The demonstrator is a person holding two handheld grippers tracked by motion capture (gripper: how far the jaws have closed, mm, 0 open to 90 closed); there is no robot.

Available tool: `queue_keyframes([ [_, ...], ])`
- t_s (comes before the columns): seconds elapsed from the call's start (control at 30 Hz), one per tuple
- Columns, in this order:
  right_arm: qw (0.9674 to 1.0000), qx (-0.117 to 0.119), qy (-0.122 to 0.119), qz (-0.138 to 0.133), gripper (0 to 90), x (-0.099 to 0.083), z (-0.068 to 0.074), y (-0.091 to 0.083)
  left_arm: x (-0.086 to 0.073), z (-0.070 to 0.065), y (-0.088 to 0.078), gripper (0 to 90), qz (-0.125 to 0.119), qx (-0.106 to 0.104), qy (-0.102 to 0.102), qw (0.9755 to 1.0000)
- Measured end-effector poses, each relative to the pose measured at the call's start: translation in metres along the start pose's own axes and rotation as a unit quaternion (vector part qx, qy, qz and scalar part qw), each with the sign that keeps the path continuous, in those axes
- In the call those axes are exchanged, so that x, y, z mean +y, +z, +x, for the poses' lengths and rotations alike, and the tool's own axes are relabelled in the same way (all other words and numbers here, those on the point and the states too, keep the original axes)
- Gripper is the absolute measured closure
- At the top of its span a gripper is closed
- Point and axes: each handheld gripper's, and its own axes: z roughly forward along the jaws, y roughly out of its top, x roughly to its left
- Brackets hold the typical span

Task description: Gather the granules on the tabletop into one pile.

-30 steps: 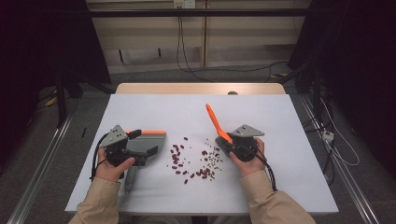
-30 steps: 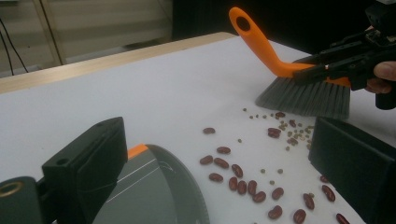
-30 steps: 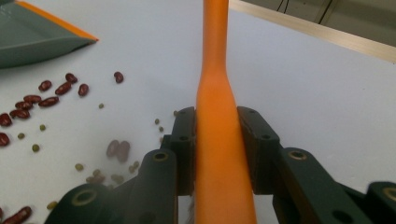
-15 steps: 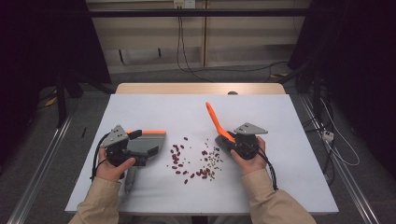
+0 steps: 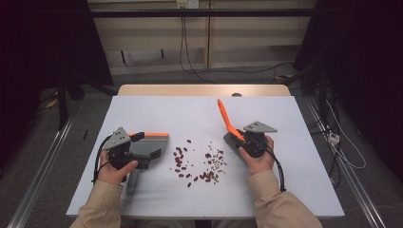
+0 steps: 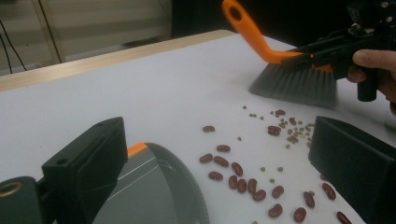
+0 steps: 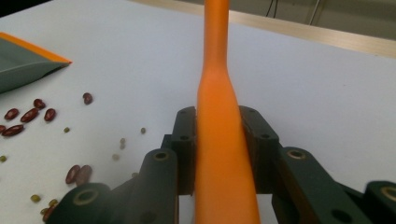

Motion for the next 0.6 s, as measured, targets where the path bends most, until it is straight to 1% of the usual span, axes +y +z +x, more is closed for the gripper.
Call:
queue_keyframes([
  [0.1, 0.9996, 0.007, -0.003, 0.026, 68.9, 0.004, -0.002, -0.004, 0.000, 0.001, -0.001, 4.4, -0.001, 0.001, 0.000, 1.0000],
  [0.13, 0.9992, 0.008, -0.005, 0.039, 68.9, 0.003, -0.003, -0.005, 0.000, 0.001, -0.001, 4.4, -0.002, 0.002, -0.001, 1.0000],
  [0.2, 0.9986, 0.003, -0.006, 0.052, 68.7, 0.002, -0.005, -0.008, 0.000, 0.000, -0.001, 4.4, -0.003, 0.001, -0.003, 1.0000],
  [0.23, 0.9979, -0.001, -0.014, 0.063, 68.7, 0.002, -0.006, -0.009, 0.000, 0.000, -0.001, 4.4, -0.003, 0.000, -0.002, 1.0000],
  [0.27, 0.9978, -0.006, -0.015, 0.064, 68.7, 0.002, -0.007, -0.011, 0.000, 0.000, -0.001, 4.4, -0.003, 0.001, -0.002, 1.0000],
  [0.33, 0.9973, -0.008, -0.019, 0.071, 69.1, 0.001, -0.008, -0.013, 0.000, 0.000, -0.001, 4.4, -0.002, 0.001, 0.000, 1.0000],
  [0.37, 0.9970, -0.010, -0.015, 0.075, 69.9, 0.001, -0.009, -0.014, 0.000, 0.000, -0.001, 4.4, -0.001, 0.002, 0.000, 1.0000],
  [0.4, 0.9971, 0.001, -0.007, 0.076, 70.4, 0.001, -0.010, -0.015, 0.000, 0.000, -0.001, 4.4, -0.001, 0.001, 0.000, 1.0000],
  [0.43, 0.9967, 0.004, -0.006, 0.081, 70.5, 0.001, -0.010, -0.015, 0.000, 0.000, -0.001, 4.4, -0.001, 0.002, -0.001, 1.0000],
  [0.47, 0.9967, 0.000, -0.006, 0.081, 70.7, 0.001, -0.009, -0.016, 0.000, 0.000, -0.001, 4.4, -0.001, 0.002, -0.001, 1.0000],
  [0.5, 0.9973, 0.008, -0.003, 0.074, 70.8, 0.002, -0.008, -0.015, 0.000, 0.000, -0.001, 4.4, -0.001, 0.001, -0.001, 1.0000],
  [0.53, 0.9977, 0.008, -0.003, 0.068, 71.0, 0.002, -0.007, -0.014, 0.000, 0.000, -0.001, 4.4, -0.002, 0.001, -0.003, 1.0000],
  [0.57, 0.9984, 0.004, -0.009, 0.055, 71.0, 0.004, -0.006, -0.013, 0.000, 0.000, -0.001, 4.4, -0.001, 0.002, -0.002, 1.0000],
  [0.6, 0.9989, 0.006, -0.020, 0.042, 71.0, 0.006, -0.006, -0.011, 0.000, 0.000, -0.001, 4.4, -0.002, 0.001, -0.003, 1.0000],
])
